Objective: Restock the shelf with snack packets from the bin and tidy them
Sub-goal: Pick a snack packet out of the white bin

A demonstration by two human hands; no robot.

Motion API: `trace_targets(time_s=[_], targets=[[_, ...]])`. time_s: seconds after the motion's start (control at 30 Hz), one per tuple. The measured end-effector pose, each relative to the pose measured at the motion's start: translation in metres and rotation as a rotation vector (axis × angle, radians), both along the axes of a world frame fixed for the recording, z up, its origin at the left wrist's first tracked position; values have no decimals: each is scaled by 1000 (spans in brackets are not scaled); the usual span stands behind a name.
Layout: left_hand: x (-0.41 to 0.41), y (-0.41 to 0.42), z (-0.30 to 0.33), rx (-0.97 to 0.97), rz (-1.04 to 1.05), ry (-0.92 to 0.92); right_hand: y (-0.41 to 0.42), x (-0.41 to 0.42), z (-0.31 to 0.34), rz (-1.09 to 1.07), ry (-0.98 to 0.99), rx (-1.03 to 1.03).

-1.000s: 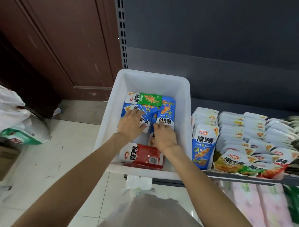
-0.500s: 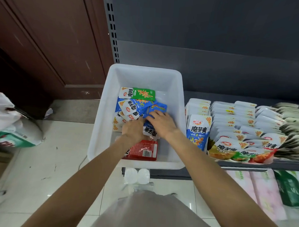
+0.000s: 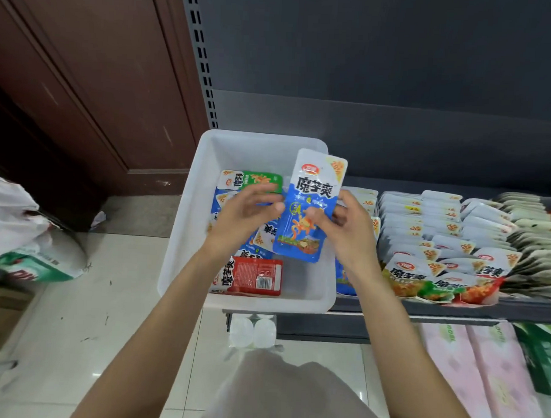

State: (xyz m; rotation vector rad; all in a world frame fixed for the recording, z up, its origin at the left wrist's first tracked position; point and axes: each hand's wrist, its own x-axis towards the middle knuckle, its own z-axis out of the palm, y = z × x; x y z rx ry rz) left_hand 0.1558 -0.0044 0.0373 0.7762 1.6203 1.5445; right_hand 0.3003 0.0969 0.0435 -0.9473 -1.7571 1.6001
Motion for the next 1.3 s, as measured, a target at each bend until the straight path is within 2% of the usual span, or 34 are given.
trace_targets(time_s=[0.07, 0.2, 0.27, 0.37, 0.4, 0.5, 0.57, 0.77, 0.87, 0.97, 1.07, 1.13, 1.23, 1.3], targets=[[22, 6, 3, 1, -116, 53, -2, 20, 10, -7, 12, 18], [58, 28, -1, 30, -104, 236, 10, 55, 26, -137, -17, 229], [68, 39, -8, 10, -111, 332, 22, 71, 36, -176, -122, 427], [80, 49, -20, -81, -148, 444, 40, 85, 37, -95, -391, 687], [83, 51, -24, -106, -158, 519, 44, 86, 34, -61, -461, 778], [91, 52, -31, -181, -153, 900, 53, 87, 20, 30, -598, 994], [91, 53, -35, -208, -144, 1032, 58, 85, 12, 63, -685, 1085], [82, 63, -49, -181, -46, 1122, 66, 70, -4, 162, -932, 1268], [81, 68, -53, -208, -26, 1114, 67, 61, -8, 182, -1034, 1265], [79, 68, -49, -170, 61, 974, 70, 62, -5, 89, -974, 1195], [67, 51, -39, -72, 222, 811, 60, 63, 3, -81, -708, 1078], [51, 34, -35, -52, 303, 736, 47, 59, 9, -106, -537, 988], [15, 8, -40, -184, 306, 732, 24, 38, 10, 11, -350, 857], [-8, 0, -55, -378, 193, 781, 11, 13, 1, 154, -344, 783]])
